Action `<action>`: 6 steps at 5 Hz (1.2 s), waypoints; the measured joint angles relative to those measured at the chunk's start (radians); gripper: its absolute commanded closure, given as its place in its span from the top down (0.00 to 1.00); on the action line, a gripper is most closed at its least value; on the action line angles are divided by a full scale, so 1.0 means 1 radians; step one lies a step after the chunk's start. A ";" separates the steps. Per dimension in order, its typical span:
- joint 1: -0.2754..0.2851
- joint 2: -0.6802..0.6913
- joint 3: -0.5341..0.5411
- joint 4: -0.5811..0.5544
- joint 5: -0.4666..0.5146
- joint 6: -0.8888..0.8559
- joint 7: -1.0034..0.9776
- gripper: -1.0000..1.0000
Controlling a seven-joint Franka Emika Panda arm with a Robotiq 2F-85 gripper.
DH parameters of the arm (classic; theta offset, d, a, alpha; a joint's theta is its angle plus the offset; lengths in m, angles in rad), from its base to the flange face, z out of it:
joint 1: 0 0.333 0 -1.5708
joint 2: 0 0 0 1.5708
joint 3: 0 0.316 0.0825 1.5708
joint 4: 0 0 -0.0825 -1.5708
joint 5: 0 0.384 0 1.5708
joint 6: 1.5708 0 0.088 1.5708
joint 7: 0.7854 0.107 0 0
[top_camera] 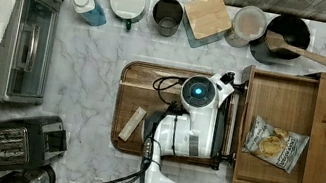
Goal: Close the drawer.
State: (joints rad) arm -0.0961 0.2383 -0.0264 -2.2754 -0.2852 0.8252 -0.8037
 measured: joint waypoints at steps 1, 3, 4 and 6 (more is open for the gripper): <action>-0.046 0.016 -0.025 0.039 0.025 -0.006 -0.077 0.00; -0.142 0.042 -0.040 0.115 0.077 -0.067 -0.210 0.00; -0.198 0.121 -0.038 0.238 0.159 -0.161 -0.386 0.00; -0.328 0.237 -0.046 0.375 0.228 -0.114 -0.502 0.00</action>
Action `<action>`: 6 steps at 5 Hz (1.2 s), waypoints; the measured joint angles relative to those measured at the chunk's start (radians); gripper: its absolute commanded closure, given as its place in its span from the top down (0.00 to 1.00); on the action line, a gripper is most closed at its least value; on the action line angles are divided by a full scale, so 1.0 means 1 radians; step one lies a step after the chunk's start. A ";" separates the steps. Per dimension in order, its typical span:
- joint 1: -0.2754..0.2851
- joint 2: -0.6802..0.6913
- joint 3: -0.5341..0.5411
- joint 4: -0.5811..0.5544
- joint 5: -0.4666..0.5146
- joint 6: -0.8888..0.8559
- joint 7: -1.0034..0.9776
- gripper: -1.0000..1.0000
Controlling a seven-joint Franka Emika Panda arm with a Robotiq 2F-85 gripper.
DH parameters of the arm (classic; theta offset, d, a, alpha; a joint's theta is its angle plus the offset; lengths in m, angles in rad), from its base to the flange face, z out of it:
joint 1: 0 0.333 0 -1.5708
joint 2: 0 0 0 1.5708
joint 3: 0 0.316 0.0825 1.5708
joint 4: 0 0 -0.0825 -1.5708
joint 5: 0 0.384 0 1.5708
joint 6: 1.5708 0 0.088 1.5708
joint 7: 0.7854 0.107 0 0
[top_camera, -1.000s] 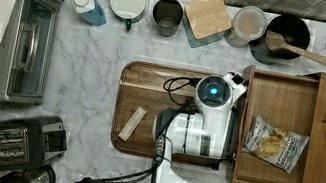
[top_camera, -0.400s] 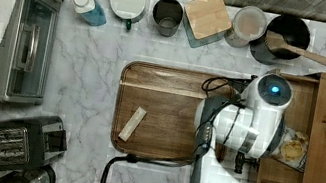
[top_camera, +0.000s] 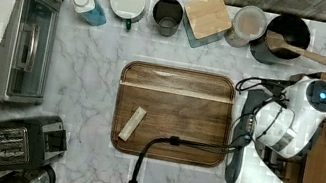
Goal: Close the drawer.
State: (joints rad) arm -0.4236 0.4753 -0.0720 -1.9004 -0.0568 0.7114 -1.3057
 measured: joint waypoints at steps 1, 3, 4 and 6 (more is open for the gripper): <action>-0.015 0.002 -0.038 0.004 -0.046 0.056 0.000 0.00; 0.037 -0.007 -0.085 -0.022 -0.063 0.109 -0.012 0.00; 0.035 -0.007 -0.085 -0.023 -0.049 0.114 -0.014 0.00; 0.036 -0.009 -0.085 -0.033 -0.048 0.135 -0.014 0.00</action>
